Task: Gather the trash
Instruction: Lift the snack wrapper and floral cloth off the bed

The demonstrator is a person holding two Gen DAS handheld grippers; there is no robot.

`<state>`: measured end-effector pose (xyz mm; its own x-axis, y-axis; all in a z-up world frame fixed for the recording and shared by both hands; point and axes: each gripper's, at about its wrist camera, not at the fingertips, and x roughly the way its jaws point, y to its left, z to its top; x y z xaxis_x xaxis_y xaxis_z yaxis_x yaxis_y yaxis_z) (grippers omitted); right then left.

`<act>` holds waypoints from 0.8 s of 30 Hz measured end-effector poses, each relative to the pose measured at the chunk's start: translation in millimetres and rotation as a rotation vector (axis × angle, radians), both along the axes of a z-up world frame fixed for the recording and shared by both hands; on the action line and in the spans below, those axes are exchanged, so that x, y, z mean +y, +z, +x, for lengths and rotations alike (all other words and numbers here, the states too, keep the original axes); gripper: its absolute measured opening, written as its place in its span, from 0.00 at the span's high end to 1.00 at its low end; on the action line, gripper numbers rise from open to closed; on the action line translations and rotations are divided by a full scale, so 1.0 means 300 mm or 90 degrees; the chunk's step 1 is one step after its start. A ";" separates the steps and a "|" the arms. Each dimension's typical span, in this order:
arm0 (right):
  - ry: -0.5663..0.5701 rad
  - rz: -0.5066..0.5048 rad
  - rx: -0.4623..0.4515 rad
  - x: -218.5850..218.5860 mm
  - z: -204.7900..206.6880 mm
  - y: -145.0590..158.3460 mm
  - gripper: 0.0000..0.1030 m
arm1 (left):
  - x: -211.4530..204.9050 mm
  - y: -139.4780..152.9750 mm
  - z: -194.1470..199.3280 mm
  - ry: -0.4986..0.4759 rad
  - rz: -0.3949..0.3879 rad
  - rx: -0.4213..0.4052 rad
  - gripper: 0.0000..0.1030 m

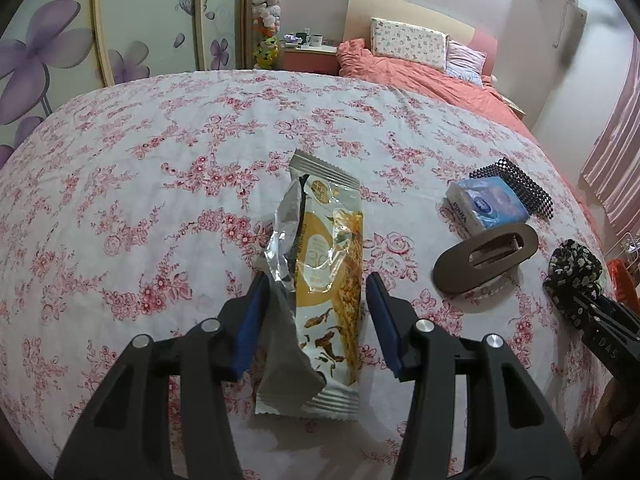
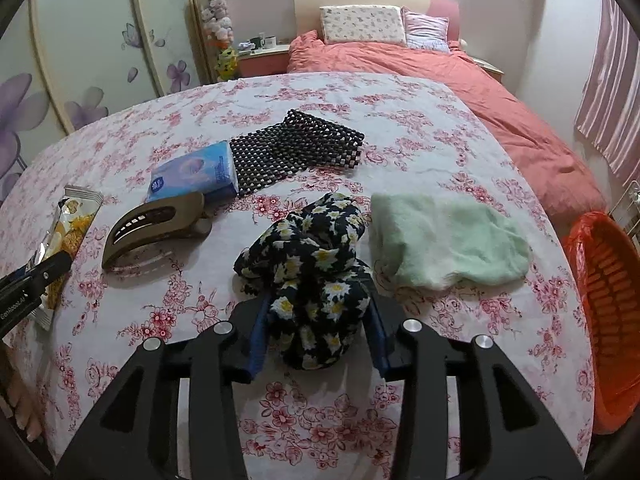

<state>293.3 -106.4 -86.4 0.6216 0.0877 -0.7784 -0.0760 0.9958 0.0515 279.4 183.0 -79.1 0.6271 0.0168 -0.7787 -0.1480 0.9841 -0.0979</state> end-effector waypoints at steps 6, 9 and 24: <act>0.000 0.003 0.000 0.001 0.001 0.000 0.60 | 0.002 -0.001 0.001 0.000 -0.009 -0.003 0.51; 0.001 0.006 0.000 0.000 -0.001 0.000 0.60 | 0.004 -0.001 0.000 0.001 -0.011 -0.003 0.51; 0.004 0.007 -0.001 0.001 -0.003 0.000 0.59 | -0.012 0.000 -0.010 0.001 0.016 0.004 0.50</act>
